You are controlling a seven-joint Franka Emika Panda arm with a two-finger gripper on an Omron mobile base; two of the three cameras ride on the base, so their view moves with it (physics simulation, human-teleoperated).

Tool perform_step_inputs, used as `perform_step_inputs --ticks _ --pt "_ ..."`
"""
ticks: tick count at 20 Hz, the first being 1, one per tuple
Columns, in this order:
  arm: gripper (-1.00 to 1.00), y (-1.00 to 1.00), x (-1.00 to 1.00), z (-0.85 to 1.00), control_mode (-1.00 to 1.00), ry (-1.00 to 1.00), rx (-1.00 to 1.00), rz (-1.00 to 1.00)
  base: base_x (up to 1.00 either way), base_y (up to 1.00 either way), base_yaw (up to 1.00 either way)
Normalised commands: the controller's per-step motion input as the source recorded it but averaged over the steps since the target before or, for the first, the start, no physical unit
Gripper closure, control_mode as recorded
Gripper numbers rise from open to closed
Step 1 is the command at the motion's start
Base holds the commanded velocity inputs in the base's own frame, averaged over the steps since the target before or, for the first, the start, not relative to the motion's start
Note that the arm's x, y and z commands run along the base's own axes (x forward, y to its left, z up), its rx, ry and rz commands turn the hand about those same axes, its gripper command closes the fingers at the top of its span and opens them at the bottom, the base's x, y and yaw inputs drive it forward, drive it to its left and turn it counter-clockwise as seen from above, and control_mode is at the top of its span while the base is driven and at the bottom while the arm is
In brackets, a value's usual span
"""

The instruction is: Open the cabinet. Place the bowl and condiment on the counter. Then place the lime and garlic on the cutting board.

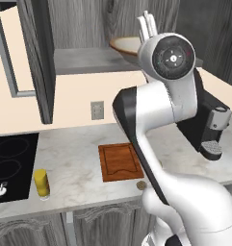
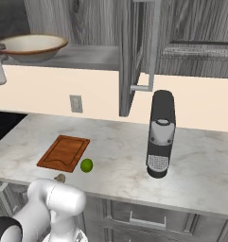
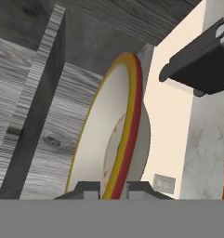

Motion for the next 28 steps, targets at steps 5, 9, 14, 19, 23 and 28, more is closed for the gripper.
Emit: perform_step_inputs --ticks 5,9,14,19,23,28 --pt "1.00 0.00 -0.74 -0.01 -1.00 0.00 0.00 0.00 0.00 0.00 0.00" --pt "1.00 0.00 -0.69 -0.02 -1.00 -0.01 0.00 0.00 0.00 0.00 0.00" --pt "1.00 0.00 -0.51 -0.11 -1.00 0.00 0.00 0.00 0.00 0.00 0.00" --pt "1.00 0.00 -0.13 -0.34 -1.00 0.00 0.00 0.00 0.00 0.00 0.00" --pt "1.00 0.00 0.00 -0.48 -1.00 0.00 0.00 0.00 0.00 0.00 0.00" --pt "1.00 0.00 0.00 -0.44 -1.00 0.00 0.00 0.00 0.00 0.00 0.00"
